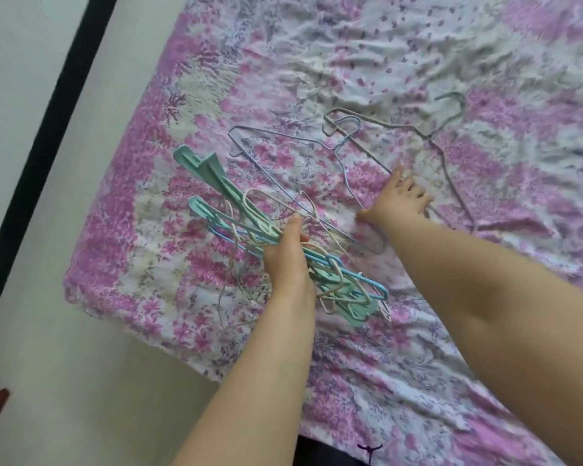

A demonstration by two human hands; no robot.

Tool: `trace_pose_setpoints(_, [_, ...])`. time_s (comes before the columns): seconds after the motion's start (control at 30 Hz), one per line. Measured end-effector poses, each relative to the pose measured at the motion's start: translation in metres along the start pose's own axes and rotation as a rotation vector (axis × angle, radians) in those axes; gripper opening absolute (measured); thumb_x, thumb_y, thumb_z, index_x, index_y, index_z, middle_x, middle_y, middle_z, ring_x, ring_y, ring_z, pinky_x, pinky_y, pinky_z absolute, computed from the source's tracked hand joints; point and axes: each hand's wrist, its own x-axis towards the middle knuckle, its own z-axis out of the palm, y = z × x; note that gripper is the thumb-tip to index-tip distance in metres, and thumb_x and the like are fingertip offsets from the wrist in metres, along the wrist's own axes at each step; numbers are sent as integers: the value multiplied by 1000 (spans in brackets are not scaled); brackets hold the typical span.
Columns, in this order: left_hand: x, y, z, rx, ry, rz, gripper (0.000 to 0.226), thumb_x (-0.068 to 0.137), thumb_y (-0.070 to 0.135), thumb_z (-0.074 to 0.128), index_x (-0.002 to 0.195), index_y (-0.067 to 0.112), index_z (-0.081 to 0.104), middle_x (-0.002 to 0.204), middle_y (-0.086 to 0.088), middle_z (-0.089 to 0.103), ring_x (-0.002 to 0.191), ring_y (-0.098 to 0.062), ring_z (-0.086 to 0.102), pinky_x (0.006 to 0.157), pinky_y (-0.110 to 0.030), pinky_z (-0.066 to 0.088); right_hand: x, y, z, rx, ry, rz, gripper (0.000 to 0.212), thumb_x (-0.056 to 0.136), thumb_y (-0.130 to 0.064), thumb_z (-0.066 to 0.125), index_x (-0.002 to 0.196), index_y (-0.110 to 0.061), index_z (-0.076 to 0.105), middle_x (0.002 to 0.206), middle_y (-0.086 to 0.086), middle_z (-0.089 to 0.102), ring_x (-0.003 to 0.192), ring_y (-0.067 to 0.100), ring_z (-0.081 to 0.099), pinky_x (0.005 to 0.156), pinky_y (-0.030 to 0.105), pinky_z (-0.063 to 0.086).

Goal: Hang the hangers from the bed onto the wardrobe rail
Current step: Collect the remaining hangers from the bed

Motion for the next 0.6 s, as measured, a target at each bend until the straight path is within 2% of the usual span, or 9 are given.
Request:
trace_pose_setpoints(0.07, [2,-1,-1,0,-9,-1,43,72,51,73,78,10,64,98,-9,63,96,-29,58,88,-46,46,-4,1,9,101,22,-16,82,92,-29,57,149,2,6,149,24,27,134,43,32,105,50,32])
trace_pose_setpoints(0.1, [1,-1,-3,5,-29,3,43,74,50,72,81,9,64,92,-8,64,90,-26,58,84,-44,48,-5,5,15,187,2,-24,64,93,-15,50,146,2,17,144,24,38,130,41,41,101,47,37])
trace_pose_setpoints(0.13, [-2,-1,-5,0,-46,5,41,77,48,71,81,7,64,84,-6,65,80,-24,59,75,-38,49,-9,11,20,274,-34,-40,51,94,-11,45,141,0,30,135,23,49,121,40,50,96,45,43])
trace_pose_setpoints(0.2, [-9,-1,-9,0,-80,7,40,83,45,69,76,5,65,71,-5,64,57,-18,57,53,-24,47,-24,22,25,441,-89,-111,27,95,-22,45,118,-11,55,112,20,64,96,35,63,82,41,50])
trace_pose_setpoints(0.27, [-13,0,-12,9,-102,-6,44,83,47,69,68,6,62,64,-5,63,50,-17,54,49,-23,43,-43,27,21,629,-81,-169,22,95,-34,48,100,-15,59,93,14,68,76,29,61,68,36,48])
trace_pose_setpoints(0.33, [-21,3,-19,-13,-126,-14,49,78,54,71,62,9,57,61,-6,60,49,-19,51,55,-28,44,-71,27,8,789,-28,-233,25,96,-33,52,101,-9,60,81,10,61,68,25,52,60,31,39])
trace_pose_setpoints(0.43, [-32,4,-35,-45,-145,-26,49,75,58,72,58,15,54,54,-2,55,47,-18,49,61,-33,44,-119,28,-14,788,24,-407,23,98,-25,48,113,-12,59,80,2,58,66,18,49,53,25,35])
trace_pose_setpoints(0.5, [-44,3,-47,-68,-182,-41,47,79,54,70,54,18,54,50,2,50,46,-17,47,61,-32,43,-154,31,-23,742,9,-485,24,99,-21,45,118,-14,57,81,5,63,61,19,49,55,29,37])
trace_pose_setpoints(0.6, [-69,-1,-71,-56,-277,-74,36,85,51,65,74,17,66,66,1,55,55,-16,51,62,-32,44,-212,31,-30,683,1,-559,20,98,-18,44,110,-11,59,91,9,69,61,19,52,59,31,41])
